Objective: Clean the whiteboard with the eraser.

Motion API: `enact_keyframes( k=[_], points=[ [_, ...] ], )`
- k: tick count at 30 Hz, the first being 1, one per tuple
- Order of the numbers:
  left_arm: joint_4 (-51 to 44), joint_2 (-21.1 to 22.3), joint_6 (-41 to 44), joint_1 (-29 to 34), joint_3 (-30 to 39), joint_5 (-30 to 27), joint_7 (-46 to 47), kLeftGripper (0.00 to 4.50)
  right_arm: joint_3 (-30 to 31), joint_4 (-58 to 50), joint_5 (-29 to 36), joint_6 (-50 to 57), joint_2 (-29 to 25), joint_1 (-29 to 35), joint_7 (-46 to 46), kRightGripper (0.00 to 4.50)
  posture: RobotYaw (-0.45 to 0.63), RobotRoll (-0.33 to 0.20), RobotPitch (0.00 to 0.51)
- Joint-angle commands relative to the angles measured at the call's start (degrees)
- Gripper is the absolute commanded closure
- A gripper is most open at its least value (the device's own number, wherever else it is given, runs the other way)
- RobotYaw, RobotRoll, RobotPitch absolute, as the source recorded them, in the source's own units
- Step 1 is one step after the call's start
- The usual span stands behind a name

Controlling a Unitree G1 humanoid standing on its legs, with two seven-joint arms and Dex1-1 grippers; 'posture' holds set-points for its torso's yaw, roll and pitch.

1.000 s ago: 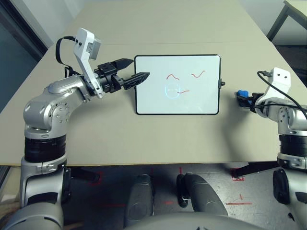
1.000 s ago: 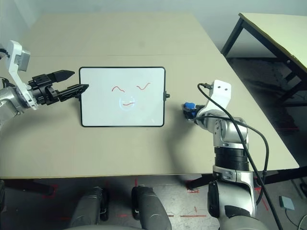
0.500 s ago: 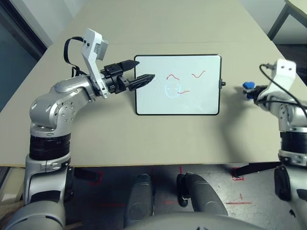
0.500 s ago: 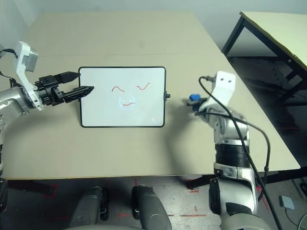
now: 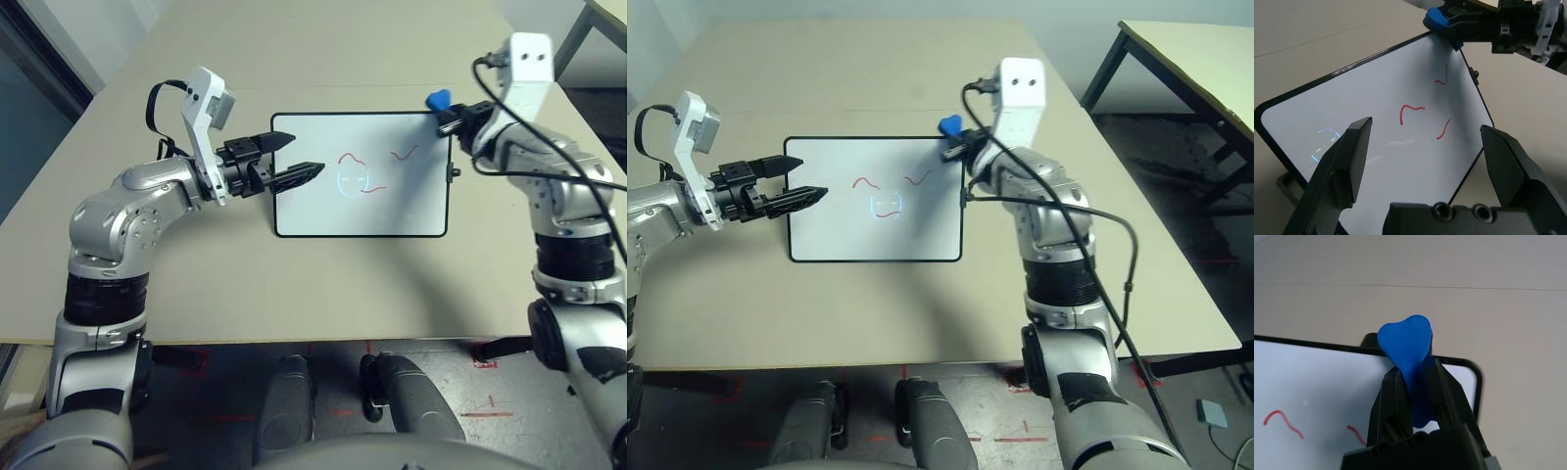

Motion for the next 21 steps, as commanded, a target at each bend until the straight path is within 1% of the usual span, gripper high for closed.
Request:
enact_keyframes(
  k=[1,10,21],
  points=[
    [-0.6,0.4,1.1,-0.3,-0.2,-0.4,-0.2,0.00,2.3,-0.7,-1.8,-2.4,0.1,2.5,0.3,3.93,0.04,0.000,0.117],
    [-2.0,0.4,2.2,0.1,0.3,-1.0,0.5,0.00,3.9,-2.2,-4.0,-4.5,-0.3,6.3,1.0,3.93,0.05,0.000,0.126],
    [-1.6,0.2,2.5,-0.3,0.1,-1.1,0.5,0.00,4.4,-2.3,-5.3,-4.0,0.7,9.4,0.8,3.93,0.04,0.000,0.137]
  ],
)
